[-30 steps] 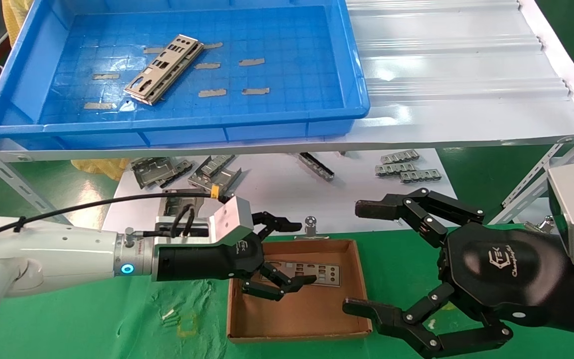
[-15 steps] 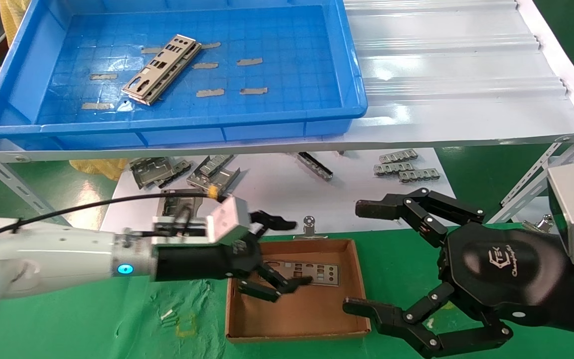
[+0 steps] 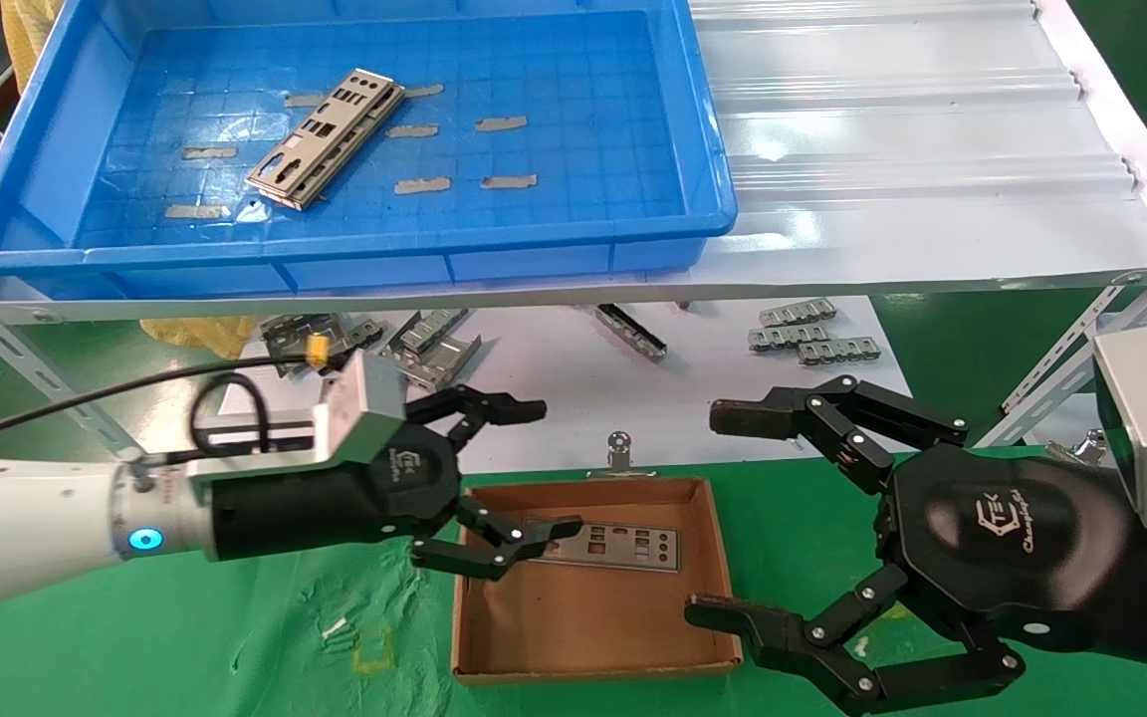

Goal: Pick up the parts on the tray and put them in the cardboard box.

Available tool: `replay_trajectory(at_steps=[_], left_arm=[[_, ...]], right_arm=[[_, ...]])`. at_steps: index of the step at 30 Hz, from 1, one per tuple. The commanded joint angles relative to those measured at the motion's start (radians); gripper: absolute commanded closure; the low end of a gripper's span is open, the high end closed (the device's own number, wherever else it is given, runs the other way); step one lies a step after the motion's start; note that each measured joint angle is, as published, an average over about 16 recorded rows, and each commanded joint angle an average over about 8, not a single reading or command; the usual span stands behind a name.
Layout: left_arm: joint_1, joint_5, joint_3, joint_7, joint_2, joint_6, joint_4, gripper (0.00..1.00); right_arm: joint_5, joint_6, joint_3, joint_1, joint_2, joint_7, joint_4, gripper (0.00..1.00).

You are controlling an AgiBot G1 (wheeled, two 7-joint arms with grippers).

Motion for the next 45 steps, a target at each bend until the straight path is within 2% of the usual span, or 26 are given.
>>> replay_trajectory(at_steps=[1, 37, 45], left_arm=[[0.012, -0.013, -0.012, -0.018, -0.02, 0.004, -0.031, 0.0], [0.237, -0.258, -0.221, -0.345, -0.388, 0.068, -0.597, 0.0], [0.269, -0.295, -0.252, -0.388, -0.441, 0.078, -0.68, 0.0]], right_arm=[[0.0, 0.0, 0.0, 0.0, 0.0, 0.0, 0.0, 0.0], [0.0, 0.0, 0.0, 0.0, 0.0, 0.0, 0.0, 0.0], [0.0, 0.0, 0.0, 0.0, 0.0, 0.0, 0.0, 0.0]])
